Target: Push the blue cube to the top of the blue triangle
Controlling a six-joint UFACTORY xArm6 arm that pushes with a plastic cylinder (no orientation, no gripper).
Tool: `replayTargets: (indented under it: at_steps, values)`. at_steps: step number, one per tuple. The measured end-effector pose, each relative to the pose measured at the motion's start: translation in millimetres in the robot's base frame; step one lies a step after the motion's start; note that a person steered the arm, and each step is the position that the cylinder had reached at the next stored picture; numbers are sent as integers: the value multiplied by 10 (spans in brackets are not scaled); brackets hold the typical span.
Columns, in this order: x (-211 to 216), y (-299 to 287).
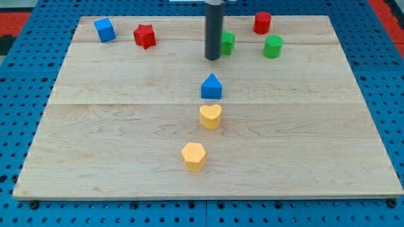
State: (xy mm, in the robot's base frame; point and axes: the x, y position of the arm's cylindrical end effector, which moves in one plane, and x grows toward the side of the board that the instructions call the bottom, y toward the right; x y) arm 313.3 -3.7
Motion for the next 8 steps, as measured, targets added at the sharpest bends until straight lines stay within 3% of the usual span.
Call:
replayTargets:
  at_steps: [2, 3, 4, 5, 6, 7, 8]
  values:
    - [35, -2112]
    - [-285, -2729]
    - [-689, -2977]
    - [-819, -2655]
    - [-607, -1836]
    - [-385, -1514]
    - [-487, -1919]
